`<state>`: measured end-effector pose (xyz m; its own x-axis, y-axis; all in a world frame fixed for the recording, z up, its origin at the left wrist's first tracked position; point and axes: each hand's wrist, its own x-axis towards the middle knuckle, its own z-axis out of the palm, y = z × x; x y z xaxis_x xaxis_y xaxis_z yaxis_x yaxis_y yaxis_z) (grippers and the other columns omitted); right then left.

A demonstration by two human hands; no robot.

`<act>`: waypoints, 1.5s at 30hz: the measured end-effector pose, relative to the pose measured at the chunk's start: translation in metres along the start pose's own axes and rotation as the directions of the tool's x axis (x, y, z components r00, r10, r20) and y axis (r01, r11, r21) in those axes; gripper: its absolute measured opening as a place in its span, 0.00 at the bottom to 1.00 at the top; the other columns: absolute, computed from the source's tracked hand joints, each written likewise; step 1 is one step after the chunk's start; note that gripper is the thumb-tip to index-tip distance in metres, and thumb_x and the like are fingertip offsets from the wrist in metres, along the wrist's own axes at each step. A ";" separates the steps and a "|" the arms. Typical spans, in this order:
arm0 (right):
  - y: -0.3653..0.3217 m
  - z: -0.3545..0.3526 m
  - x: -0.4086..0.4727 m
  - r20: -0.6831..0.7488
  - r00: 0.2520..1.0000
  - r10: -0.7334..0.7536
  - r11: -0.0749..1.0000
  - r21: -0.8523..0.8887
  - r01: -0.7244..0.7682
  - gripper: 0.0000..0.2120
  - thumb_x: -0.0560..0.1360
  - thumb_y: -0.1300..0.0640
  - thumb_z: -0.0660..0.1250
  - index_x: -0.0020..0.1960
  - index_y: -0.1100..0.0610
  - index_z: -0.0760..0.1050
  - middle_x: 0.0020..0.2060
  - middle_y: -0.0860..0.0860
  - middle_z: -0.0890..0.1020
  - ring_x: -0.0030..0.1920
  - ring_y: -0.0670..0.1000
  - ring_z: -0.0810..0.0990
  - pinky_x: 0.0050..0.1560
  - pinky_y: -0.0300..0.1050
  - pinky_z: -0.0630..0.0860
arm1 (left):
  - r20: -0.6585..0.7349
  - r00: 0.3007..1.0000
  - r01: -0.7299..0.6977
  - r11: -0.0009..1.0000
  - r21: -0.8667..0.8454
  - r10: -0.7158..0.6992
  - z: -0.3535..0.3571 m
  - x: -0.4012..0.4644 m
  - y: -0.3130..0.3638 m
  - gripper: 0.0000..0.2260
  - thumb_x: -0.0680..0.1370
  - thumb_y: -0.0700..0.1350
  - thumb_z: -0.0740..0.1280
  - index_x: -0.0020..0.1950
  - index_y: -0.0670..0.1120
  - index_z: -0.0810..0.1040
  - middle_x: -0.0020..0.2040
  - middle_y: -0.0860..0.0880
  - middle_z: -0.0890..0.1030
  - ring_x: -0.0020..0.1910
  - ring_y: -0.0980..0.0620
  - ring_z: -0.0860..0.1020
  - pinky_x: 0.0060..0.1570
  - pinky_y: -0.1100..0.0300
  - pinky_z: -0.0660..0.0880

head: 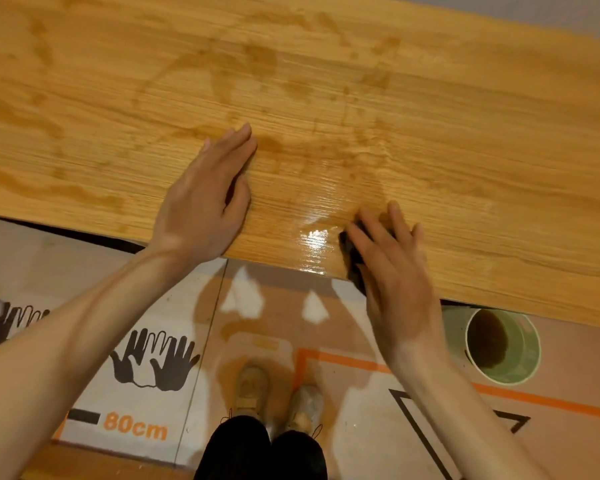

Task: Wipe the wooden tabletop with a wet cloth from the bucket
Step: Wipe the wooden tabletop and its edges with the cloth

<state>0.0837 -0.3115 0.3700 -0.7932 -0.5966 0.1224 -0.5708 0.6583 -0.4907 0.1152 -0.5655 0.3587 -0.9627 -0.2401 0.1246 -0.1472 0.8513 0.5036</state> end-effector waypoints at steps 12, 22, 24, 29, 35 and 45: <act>-0.031 0.009 -0.012 0.011 0.995 0.100 0.992 0.070 -0.101 0.19 0.82 0.54 0.58 0.72 0.55 0.68 0.74 0.48 0.66 0.78 0.51 0.51 0.78 0.53 0.42 | -0.005 1.000 -0.020 0.999 0.029 0.020 0.003 -0.002 0.000 0.22 0.85 0.45 0.54 0.79 0.40 0.65 0.80 0.46 0.63 0.80 0.51 0.57 0.80 0.58 0.47; -0.030 0.031 0.092 -0.138 0.943 0.303 0.952 -0.001 -0.306 0.20 0.84 0.55 0.54 0.75 0.56 0.64 0.76 0.51 0.62 0.78 0.53 0.50 0.77 0.52 0.41 | 0.038 0.999 -0.026 0.997 0.071 0.024 0.002 0.000 0.001 0.23 0.85 0.44 0.53 0.80 0.40 0.62 0.81 0.45 0.59 0.81 0.50 0.56 0.80 0.59 0.46; -0.064 0.036 0.040 -0.037 0.979 0.201 0.980 0.008 -0.201 0.21 0.84 0.54 0.53 0.76 0.55 0.62 0.77 0.48 0.60 0.78 0.50 0.48 0.77 0.51 0.39 | 0.042 0.999 -0.019 0.998 0.061 0.017 0.001 0.001 0.001 0.23 0.85 0.44 0.53 0.80 0.40 0.61 0.81 0.46 0.59 0.81 0.49 0.57 0.80 0.59 0.46; -0.066 0.035 0.046 0.086 0.992 0.088 0.996 0.010 -0.089 0.22 0.83 0.53 0.51 0.75 0.57 0.64 0.76 0.50 0.62 0.78 0.51 0.50 0.77 0.49 0.40 | 0.049 0.998 -0.033 0.998 0.058 0.030 0.001 0.002 0.000 0.23 0.85 0.44 0.52 0.80 0.40 0.61 0.82 0.45 0.58 0.81 0.48 0.56 0.80 0.55 0.48; -0.046 0.049 0.128 -0.120 0.957 0.265 0.964 0.006 -0.266 0.19 0.83 0.57 0.56 0.73 0.57 0.67 0.75 0.52 0.65 0.78 0.55 0.53 0.76 0.54 0.41 | 0.053 0.998 -0.045 0.998 0.047 0.042 0.002 0.000 -0.001 0.23 0.85 0.44 0.51 0.80 0.40 0.60 0.82 0.45 0.58 0.81 0.49 0.55 0.81 0.53 0.49; -0.062 0.051 0.122 -0.040 0.993 0.114 0.993 0.049 -0.112 0.18 0.81 0.59 0.60 0.70 0.58 0.71 0.74 0.57 0.65 0.76 0.55 0.58 0.78 0.47 0.49 | 0.061 0.997 -0.039 0.991 -0.125 0.047 -0.011 0.011 -0.012 0.22 0.85 0.41 0.54 0.80 0.41 0.62 0.82 0.47 0.59 0.81 0.53 0.56 0.79 0.62 0.44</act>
<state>0.0328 -0.4487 0.3711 -0.8609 -0.4988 0.1005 -0.4676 0.6977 -0.5428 0.1093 -0.5835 0.3639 -0.9806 -0.1710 0.0954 -0.0802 0.7951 0.6012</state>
